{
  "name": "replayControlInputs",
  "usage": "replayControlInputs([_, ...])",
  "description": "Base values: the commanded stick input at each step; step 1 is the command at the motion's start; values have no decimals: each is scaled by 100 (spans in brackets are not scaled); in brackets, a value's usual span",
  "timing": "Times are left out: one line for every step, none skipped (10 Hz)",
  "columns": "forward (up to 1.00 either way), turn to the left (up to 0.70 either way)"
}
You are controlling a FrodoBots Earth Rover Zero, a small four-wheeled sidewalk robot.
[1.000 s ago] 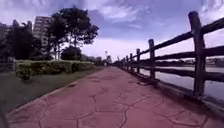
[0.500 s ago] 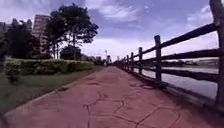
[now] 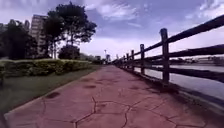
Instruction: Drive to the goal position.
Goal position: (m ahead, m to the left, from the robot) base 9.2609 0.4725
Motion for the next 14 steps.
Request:
replayControlInputs([100,0])
replayControlInputs([100,0])
replayControlInputs([100,0])
replayControlInputs([100,0])
replayControlInputs([100,0])
replayControlInputs([100,0])
replayControlInputs([100,0])
replayControlInputs([100,0])
replayControlInputs([100,0])
replayControlInputs([100,0])
replayControlInputs([100,0])
replayControlInputs([100,0])
replayControlInputs([100,6])
replayControlInputs([100,11])
